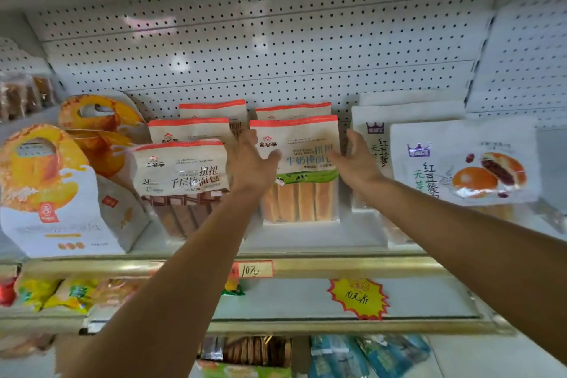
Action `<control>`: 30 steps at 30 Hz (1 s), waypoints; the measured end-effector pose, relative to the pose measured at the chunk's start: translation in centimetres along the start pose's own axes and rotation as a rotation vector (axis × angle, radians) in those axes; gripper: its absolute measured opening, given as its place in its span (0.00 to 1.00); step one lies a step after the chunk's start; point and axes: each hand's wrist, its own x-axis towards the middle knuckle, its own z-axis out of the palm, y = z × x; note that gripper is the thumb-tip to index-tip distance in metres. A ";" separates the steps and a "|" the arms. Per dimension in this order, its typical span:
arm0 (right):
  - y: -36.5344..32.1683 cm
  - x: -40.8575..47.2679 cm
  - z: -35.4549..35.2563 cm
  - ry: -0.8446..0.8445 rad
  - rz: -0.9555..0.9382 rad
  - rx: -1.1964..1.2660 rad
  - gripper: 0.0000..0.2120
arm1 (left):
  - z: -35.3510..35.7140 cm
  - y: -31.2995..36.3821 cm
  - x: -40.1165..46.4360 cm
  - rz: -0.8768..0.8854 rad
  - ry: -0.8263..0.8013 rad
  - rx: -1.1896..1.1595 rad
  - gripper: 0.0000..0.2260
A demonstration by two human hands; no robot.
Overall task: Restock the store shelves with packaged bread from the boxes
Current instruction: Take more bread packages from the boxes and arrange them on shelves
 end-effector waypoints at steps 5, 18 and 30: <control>1.5 -5.2 -4.2 0.073 -0.012 -0.021 0.27 | 0.2 0.4 -6.0 -0.105 -0.221 -0.281 0.28; 9.5 -4.8 -22.8 0.495 0.207 -0.065 0.23 | 11.5 4.8 -11.1 -0.212 -0.419 -0.443 0.15; 19.0 3.6 -28.5 0.138 0.544 0.097 0.36 | 21.7 6.7 -11.2 -0.419 -0.326 -0.577 0.39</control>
